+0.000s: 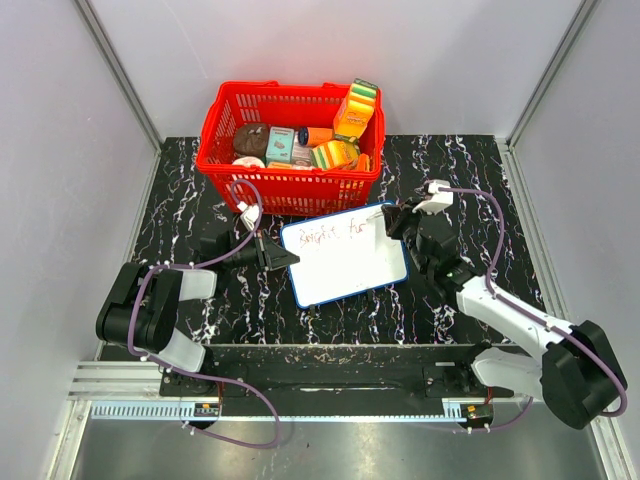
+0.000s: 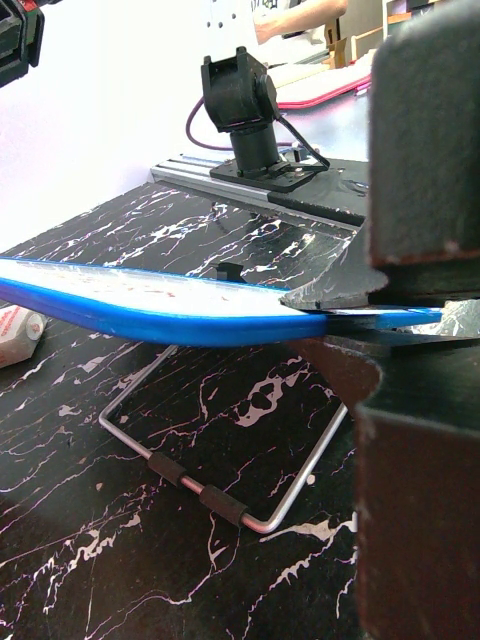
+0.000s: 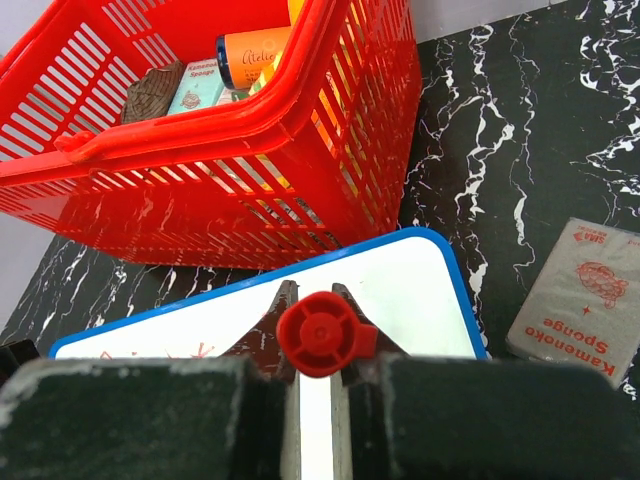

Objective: Write a sentence on the whiteboard

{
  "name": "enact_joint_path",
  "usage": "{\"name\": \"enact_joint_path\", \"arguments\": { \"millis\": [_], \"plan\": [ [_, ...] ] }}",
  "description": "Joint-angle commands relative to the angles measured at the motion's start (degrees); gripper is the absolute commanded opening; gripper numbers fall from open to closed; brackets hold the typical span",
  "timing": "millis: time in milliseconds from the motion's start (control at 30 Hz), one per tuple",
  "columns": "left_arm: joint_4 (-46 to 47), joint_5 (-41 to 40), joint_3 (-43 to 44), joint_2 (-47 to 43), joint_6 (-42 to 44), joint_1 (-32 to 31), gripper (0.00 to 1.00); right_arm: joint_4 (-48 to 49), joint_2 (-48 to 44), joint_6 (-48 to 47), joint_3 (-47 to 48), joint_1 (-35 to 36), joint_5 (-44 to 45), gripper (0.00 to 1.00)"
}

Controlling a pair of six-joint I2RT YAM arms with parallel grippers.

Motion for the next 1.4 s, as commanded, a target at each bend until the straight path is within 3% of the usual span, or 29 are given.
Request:
{"name": "enact_joint_path", "arguments": {
  "millis": [0,833,1367],
  "plan": [
    [-1.50,-4.39,0.69,-0.62,5.78,-0.68,0.00,2.73,-0.48,-0.56,2.39,-0.41,1.01,0.00],
    [-1.58,-4.31,0.69,-0.62,5.87,-0.77,0.00,4.31,4.53,0.49,3.27,-0.41,-0.66,0.00],
    [-1.67,-4.31,0.69,-0.62,5.78,-0.68,0.00,2.03,2.33,0.93,0.73,-0.41,-1.98,0.00]
  ]
}}
